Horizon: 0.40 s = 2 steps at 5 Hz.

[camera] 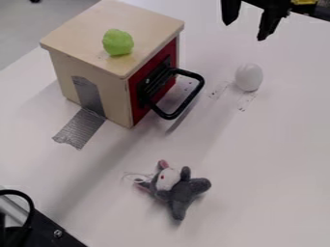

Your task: Open the drawer

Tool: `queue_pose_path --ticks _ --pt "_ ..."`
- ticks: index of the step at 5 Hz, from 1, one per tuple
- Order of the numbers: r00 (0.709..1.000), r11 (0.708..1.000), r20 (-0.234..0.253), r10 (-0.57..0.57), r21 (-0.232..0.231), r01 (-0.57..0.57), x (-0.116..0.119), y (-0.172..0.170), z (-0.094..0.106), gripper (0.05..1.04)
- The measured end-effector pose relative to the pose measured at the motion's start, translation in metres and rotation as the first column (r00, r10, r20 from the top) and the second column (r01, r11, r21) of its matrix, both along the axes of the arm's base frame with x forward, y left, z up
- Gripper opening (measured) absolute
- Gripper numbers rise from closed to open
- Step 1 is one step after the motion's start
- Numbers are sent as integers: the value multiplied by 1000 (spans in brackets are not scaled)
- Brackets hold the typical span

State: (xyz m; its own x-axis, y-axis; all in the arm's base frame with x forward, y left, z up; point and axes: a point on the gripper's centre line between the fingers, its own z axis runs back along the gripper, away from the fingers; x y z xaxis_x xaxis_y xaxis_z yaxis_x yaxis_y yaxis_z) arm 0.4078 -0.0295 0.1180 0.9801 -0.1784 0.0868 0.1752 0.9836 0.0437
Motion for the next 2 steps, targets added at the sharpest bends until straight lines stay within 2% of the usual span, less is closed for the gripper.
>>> queue_pose_path --ticks 1,2 --pt "999 1000 -47 2 4 -1 -3 1 -17 999" --pt "993 1000 -116 12 20 -9 -27 4 -43 999"
